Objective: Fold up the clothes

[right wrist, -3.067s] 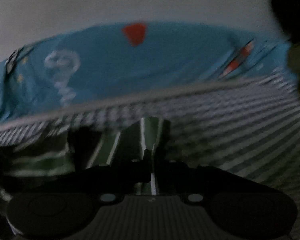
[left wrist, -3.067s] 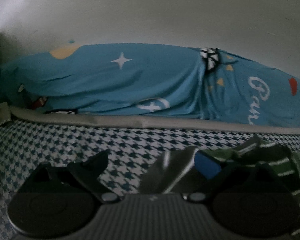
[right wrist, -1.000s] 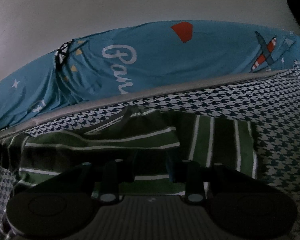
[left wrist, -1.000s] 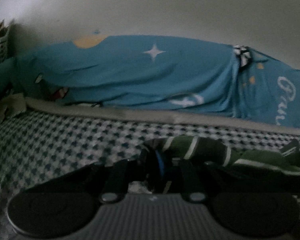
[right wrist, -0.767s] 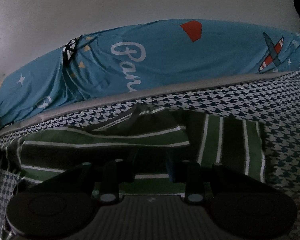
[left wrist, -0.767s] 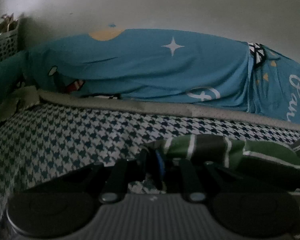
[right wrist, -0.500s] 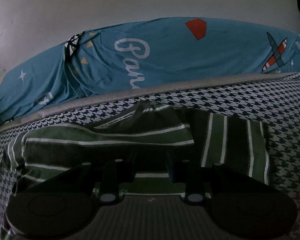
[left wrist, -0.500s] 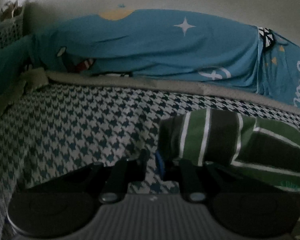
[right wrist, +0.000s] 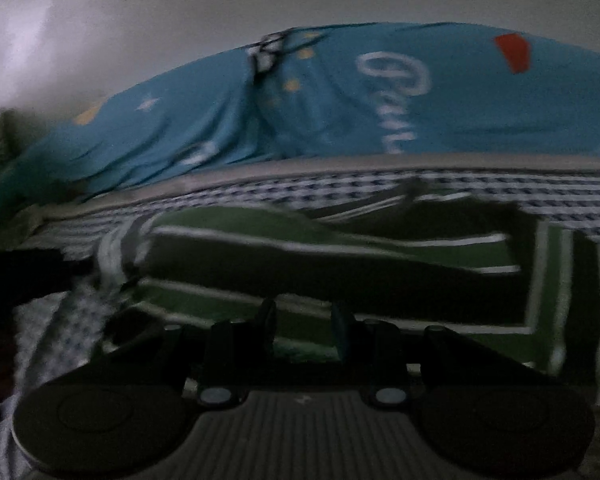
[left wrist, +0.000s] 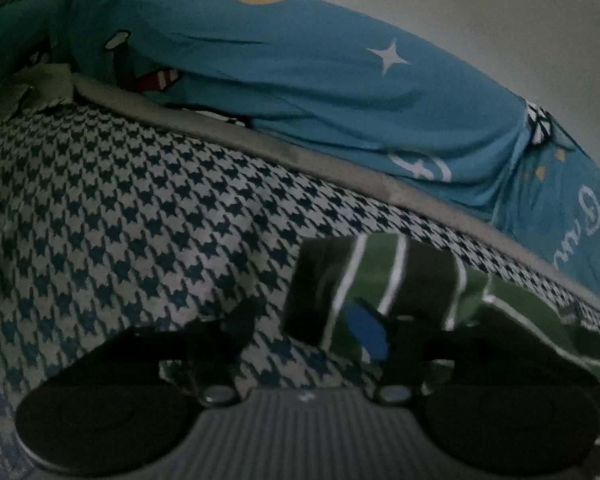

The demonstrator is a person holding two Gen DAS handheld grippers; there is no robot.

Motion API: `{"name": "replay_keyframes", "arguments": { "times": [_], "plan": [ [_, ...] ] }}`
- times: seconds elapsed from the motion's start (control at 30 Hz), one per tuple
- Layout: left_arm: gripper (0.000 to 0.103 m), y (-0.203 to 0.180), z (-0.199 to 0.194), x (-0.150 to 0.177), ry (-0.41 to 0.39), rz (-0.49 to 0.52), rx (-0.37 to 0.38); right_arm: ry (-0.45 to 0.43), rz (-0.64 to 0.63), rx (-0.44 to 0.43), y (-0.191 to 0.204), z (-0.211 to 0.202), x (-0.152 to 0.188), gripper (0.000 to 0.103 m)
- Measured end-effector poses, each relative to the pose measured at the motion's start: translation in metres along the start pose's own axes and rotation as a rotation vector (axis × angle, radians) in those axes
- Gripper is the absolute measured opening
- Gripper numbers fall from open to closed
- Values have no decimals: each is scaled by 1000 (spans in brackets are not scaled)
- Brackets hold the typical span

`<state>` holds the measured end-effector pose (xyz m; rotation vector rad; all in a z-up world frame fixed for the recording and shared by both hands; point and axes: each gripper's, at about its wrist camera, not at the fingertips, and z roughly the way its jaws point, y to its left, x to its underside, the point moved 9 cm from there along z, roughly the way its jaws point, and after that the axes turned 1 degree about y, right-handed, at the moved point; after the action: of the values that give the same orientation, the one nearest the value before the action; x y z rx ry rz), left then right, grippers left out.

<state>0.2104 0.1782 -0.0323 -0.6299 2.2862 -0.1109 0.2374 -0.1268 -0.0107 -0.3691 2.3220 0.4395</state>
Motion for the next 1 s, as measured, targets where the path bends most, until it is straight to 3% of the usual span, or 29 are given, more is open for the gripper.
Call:
{"name": "replay_keyframes", "arguments": {
  "times": [0.07,0.1,0.33,0.43,0.53,0.6,0.7,1.0],
  "plan": [
    [76,4,3,-2,-14,-25,-14,6,-26,-40,13,2,3,30],
    [78,5,5,-4,-21,-35,-16,9,-39,-60,20,2,5,30],
    [77,-2,20,-4,4,-48,37,20,-102,-158,52,7,14,30],
    [67,-6,24,-3,10,-59,73,30,-112,-160,56,10,17,30],
    [41,-10,28,-2,12,-57,89,36,-107,-155,55,14,18,30],
    [17,-12,28,1,11,-66,106,34,-100,-146,53,15,16,30],
    [10,-19,20,9,-6,-32,124,26,-82,-131,48,16,13,30],
    [10,-68,-17,48,13,225,246,-26,-51,-94,37,10,-2,30]
  ]
}}
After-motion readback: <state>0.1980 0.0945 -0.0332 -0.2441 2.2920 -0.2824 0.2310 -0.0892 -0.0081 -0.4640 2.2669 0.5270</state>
